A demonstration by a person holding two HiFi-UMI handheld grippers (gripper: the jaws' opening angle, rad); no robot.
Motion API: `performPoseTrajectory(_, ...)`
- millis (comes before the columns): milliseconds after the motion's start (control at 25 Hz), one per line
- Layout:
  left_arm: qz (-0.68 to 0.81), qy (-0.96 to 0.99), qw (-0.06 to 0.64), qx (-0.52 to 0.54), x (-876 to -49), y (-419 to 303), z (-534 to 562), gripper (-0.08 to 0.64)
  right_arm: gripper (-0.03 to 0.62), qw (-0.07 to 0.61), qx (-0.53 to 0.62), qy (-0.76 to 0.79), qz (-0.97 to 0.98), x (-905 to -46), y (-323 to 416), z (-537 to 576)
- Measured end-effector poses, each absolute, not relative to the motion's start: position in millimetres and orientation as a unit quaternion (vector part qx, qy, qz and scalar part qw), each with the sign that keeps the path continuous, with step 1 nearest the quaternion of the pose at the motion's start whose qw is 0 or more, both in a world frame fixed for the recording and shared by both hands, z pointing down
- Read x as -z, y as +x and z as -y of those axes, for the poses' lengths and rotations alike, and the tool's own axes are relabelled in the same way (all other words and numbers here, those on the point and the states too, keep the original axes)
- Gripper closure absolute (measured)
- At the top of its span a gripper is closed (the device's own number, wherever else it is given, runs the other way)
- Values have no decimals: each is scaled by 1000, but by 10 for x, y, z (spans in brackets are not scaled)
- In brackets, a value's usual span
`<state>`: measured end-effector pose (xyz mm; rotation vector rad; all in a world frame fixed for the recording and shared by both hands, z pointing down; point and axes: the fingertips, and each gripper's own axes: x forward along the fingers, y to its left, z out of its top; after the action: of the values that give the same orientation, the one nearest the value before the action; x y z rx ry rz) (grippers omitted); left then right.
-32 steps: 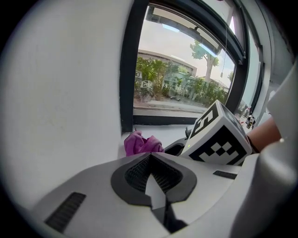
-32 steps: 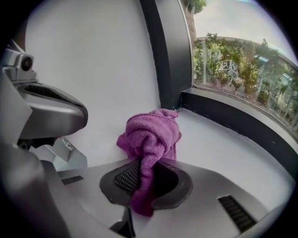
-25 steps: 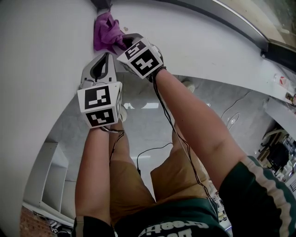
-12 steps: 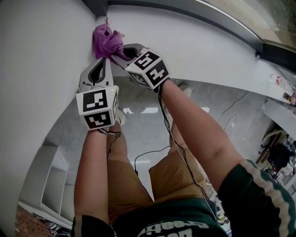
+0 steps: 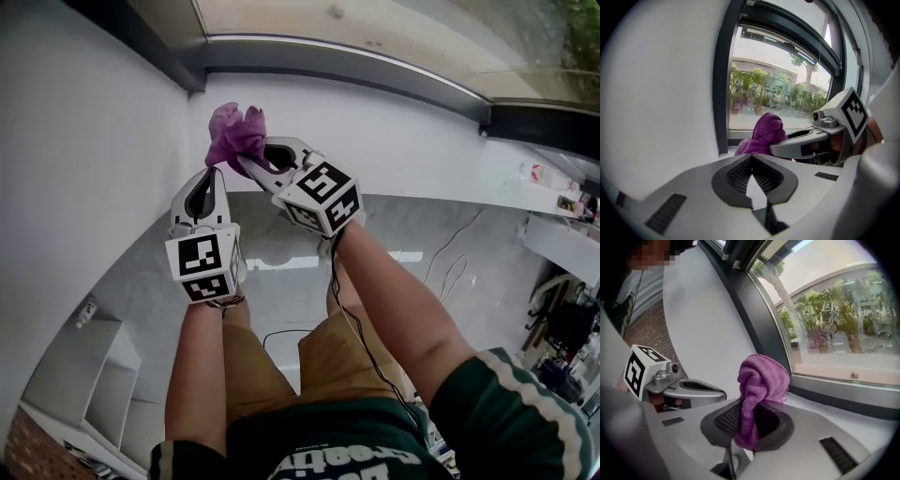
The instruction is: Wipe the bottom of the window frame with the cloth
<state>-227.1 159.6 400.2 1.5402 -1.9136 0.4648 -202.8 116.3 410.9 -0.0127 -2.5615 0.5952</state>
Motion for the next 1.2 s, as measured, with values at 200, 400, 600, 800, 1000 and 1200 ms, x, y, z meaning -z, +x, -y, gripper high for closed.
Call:
performPoseTrajectory(200, 728, 600, 289, -161, -3427, -2074, -1382, 551, 532, 233, -193, 16, 953, -3430, -1694, -1020)
performPoseTrajectory(400, 719, 622, 265, -161, -2828, -1853, -1152, 551, 532, 208, -170, 40, 962, -2729, -1392, -877)
performPoseTrajectory(600, 703, 655, 224, -164, -2129, -1575, -986, 551, 532, 180, -152, 49, 971, -2003, -1117, -825)
performPoseTrajectory(800, 685, 685, 186, -164, -1523, -1270, -820, 551, 531, 162, -113, 64, 978, -1415, -829, -694)
performPoseTrajectory(1000, 658, 720, 144, -170, -1146, -938, -796, 551, 532, 148, -89, 78, 982, -919, -579, -743)
performPoseTrajectory(1200, 642, 734, 122, -184, -762, -759, -773, 551, 532, 126, -69, 95, 985, -549, -364, -732)
